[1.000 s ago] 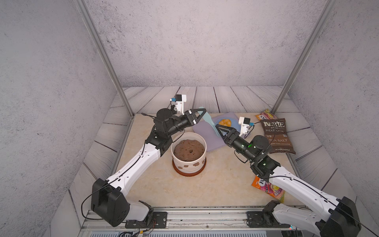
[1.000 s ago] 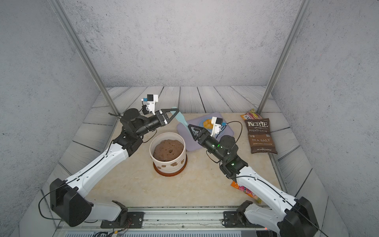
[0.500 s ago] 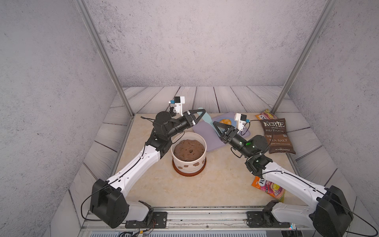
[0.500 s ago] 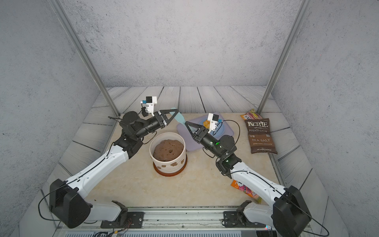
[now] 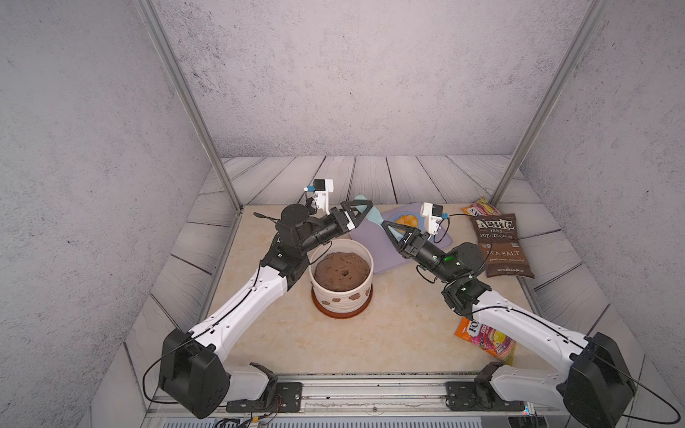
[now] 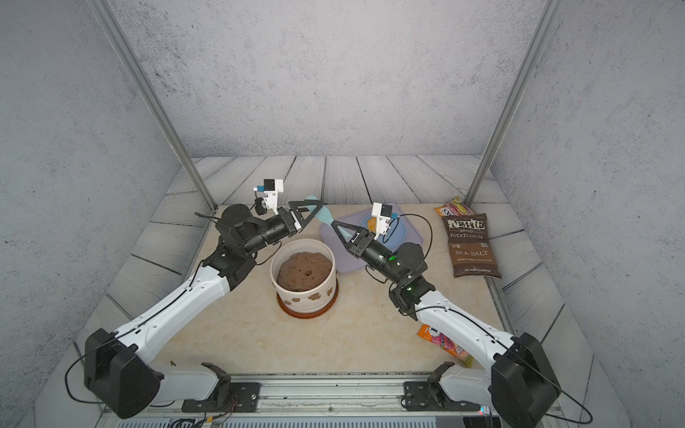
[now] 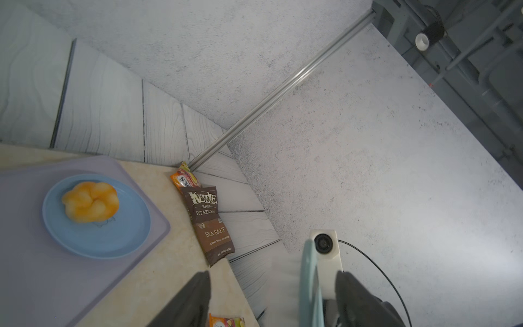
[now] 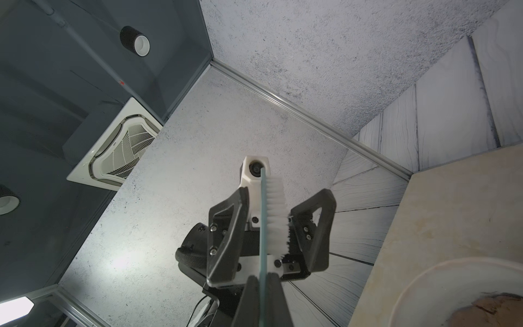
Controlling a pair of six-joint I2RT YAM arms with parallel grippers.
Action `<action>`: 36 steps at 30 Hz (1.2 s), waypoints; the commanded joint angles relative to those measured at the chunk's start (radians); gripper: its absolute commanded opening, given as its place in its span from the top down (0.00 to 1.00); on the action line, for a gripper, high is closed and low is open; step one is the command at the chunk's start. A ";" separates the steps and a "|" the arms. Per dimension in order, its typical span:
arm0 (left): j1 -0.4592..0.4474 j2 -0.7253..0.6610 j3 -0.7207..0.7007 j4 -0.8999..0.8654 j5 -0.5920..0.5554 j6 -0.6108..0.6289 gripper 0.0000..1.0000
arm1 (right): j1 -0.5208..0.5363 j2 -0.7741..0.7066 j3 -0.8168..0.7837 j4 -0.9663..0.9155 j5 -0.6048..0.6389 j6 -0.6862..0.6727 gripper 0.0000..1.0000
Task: Scrub the dried mud off the ceramic pot
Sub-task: Pick up the brush from the center of the board, then brush off the soil from the pot.
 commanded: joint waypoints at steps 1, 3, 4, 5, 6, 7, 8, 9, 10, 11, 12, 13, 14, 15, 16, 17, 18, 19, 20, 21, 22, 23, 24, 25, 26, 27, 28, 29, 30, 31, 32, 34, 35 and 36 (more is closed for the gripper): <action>0.024 -0.068 0.039 -0.299 -0.073 0.142 0.13 | -0.023 -0.072 0.028 -0.156 -0.062 -0.154 1.00; 0.026 -0.087 0.098 -0.524 -0.148 0.232 0.11 | -0.038 -0.103 0.052 -0.309 -0.110 -0.280 1.00; 0.027 -0.096 0.125 -0.626 -0.198 0.259 0.11 | -0.041 -0.118 0.068 -0.403 -0.134 -0.353 1.00; 0.028 -0.104 0.145 -0.715 -0.245 0.277 0.11 | -0.043 -0.130 0.083 -0.490 -0.151 -0.429 1.00; 0.028 -0.109 0.165 -0.808 -0.296 0.287 0.11 | -0.045 -0.143 0.095 -0.576 -0.162 -0.493 1.00; 0.028 -0.114 0.181 -0.886 -0.346 0.282 0.11 | -0.043 -0.153 0.105 -0.645 -0.175 -0.564 1.00; 0.028 -0.119 0.191 -0.962 -0.385 0.272 0.11 | -0.044 -0.159 0.119 -0.723 -0.194 -0.637 1.00; 0.027 -0.122 0.202 -1.030 -0.425 0.256 0.11 | -0.043 -0.163 0.136 -0.802 -0.213 -0.710 1.00; 0.026 -0.122 0.209 -1.106 -0.473 0.220 0.10 | -0.043 -0.163 0.152 -0.869 -0.241 -0.775 1.00; 0.026 -0.117 0.221 -1.192 -0.529 0.161 0.10 | -0.043 -0.164 0.166 -0.933 -0.264 -0.834 1.00; 0.026 -0.107 0.235 -1.254 -0.547 0.122 0.09 | -0.043 -0.165 0.176 -0.982 -0.284 -0.885 1.00; 0.025 -0.096 0.246 -1.311 -0.548 0.086 0.09 | -0.043 -0.166 0.181 -1.023 -0.309 -0.923 1.00; 0.024 -0.087 0.253 -1.353 -0.540 0.045 0.09 | -0.043 -0.166 0.184 -1.053 -0.336 -0.951 1.00; 0.018 -0.078 0.256 -1.380 -0.532 0.012 0.10 | -0.043 -0.166 0.183 -1.075 -0.361 -0.971 1.00; 0.012 -0.072 0.253 -1.405 -0.537 -0.028 0.10 | -0.042 -0.166 0.180 -1.093 -0.382 -0.983 1.00; 0.002 -0.069 0.243 -1.418 -0.535 -0.066 0.11 | -0.041 -0.171 0.173 -1.103 -0.395 -0.989 1.00; -0.008 -0.066 0.231 -1.424 -0.529 -0.106 0.12 | -0.041 -0.176 0.157 -1.106 -0.397 -0.988 1.00; -0.018 -0.062 0.218 -1.427 -0.519 -0.147 0.13 | -0.039 -0.187 0.141 -1.101 -0.388 -0.984 1.00; -0.030 -0.057 0.206 -1.426 -0.511 -0.185 0.15 | -0.037 -0.198 0.118 -1.089 -0.382 -0.979 1.00; -0.040 -0.052 0.196 -1.426 -0.504 -0.227 0.16 | -0.033 -0.213 0.095 -1.071 -0.378 -0.973 1.00; -0.052 -0.044 0.189 -1.423 -0.501 -0.261 0.17 | -0.027 -0.222 0.075 -1.057 -0.376 -0.970 1.00; -0.067 -0.030 0.190 -1.425 -0.502 -0.290 0.19 | -0.017 -0.232 0.058 -1.048 -0.374 -0.970 1.00; -0.080 -0.015 0.193 -1.430 -0.506 -0.313 0.20 | -0.004 -0.239 0.047 -1.050 -0.366 -0.975 1.00; -0.092 0.006 0.198 -1.434 -0.508 -0.331 0.22 | 0.011 -0.245 0.035 -1.053 -0.357 -0.986 1.00; -0.098 0.023 0.200 -1.439 -0.504 -0.350 0.23 | 0.027 -0.254 0.021 -1.049 -0.346 -0.993 1.00; -0.102 0.043 0.200 -1.446 -0.496 -0.368 0.25 | 0.038 -0.262 0.007 -1.038 -0.335 -0.998 1.00; -0.105 0.061 0.201 -1.447 -0.487 -0.382 0.27 | 0.051 -0.269 -0.009 -1.026 -0.326 -1.003 1.00; -0.109 0.075 0.202 -1.449 -0.482 -0.390 0.28 | 0.061 -0.274 -0.021 -1.020 -0.316 -1.012 1.00; -0.114 0.088 0.203 -1.453 -0.483 -0.402 0.30 | 0.070 -0.279 -0.032 -1.014 -0.304 -1.025 1.00; -0.117 0.099 0.202 -1.453 -0.485 -0.409 0.33 | 0.079 -0.284 -0.041 -1.008 -0.294 -1.040 1.00; -0.119 0.110 0.200 -1.448 -0.483 -0.416 0.35 | 0.089 -0.285 -0.048 -1.004 -0.282 -1.057 1.00; -0.121 0.130 0.201 -1.440 -0.481 -0.428 0.39 | 0.107 -0.282 -0.056 -1.001 -0.254 -1.085 1.00; -0.122 0.144 0.207 -1.440 -0.490 -0.433 0.43 | 0.118 -0.274 -0.054 -1.008 -0.239 -1.109 1.00; -0.122 0.154 0.211 -1.447 -0.498 -0.439 0.46 | 0.127 -0.268 -0.053 -1.011 -0.221 -1.124 1.00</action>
